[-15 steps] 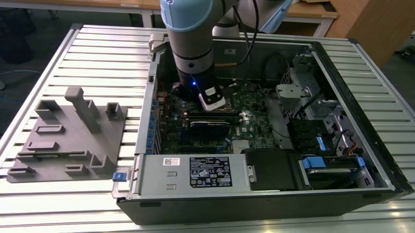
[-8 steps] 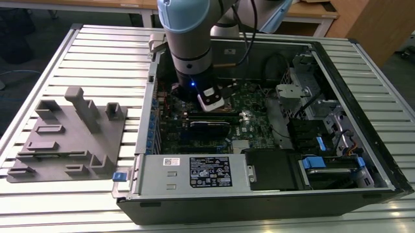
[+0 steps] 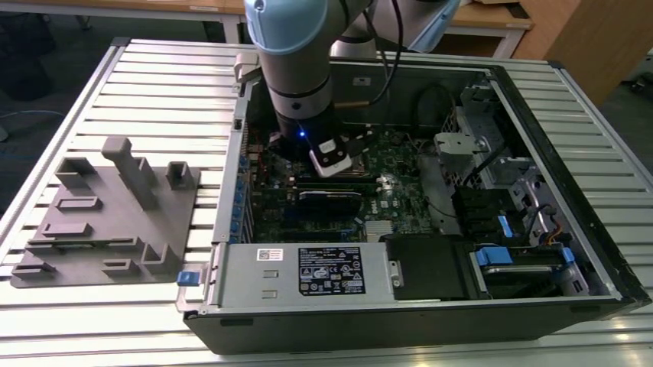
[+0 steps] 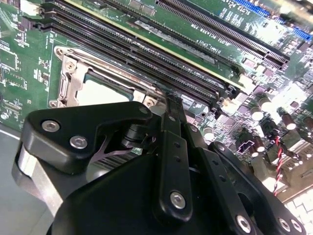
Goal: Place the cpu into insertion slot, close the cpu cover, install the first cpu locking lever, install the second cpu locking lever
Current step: 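Install the second cpu locking lever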
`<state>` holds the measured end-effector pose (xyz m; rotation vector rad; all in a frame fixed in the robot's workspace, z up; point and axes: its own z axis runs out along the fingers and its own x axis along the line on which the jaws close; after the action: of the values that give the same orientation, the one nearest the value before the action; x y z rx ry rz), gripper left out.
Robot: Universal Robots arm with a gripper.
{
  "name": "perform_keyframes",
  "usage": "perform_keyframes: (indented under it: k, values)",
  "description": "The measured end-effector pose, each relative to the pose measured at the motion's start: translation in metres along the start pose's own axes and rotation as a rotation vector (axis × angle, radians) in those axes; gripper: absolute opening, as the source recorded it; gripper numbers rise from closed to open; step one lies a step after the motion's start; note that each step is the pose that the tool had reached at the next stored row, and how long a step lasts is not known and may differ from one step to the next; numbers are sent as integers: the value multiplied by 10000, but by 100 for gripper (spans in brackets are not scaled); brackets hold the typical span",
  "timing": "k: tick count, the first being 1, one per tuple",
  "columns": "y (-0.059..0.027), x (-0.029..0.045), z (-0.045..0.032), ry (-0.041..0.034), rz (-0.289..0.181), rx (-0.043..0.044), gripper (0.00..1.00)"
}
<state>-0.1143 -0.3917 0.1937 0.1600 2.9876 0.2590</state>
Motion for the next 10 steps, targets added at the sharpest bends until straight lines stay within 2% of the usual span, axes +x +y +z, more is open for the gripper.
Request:
perform_keyframes:
  k: [10]
  values:
    - [-6, 21, 20, -23, -4, -2, 11]
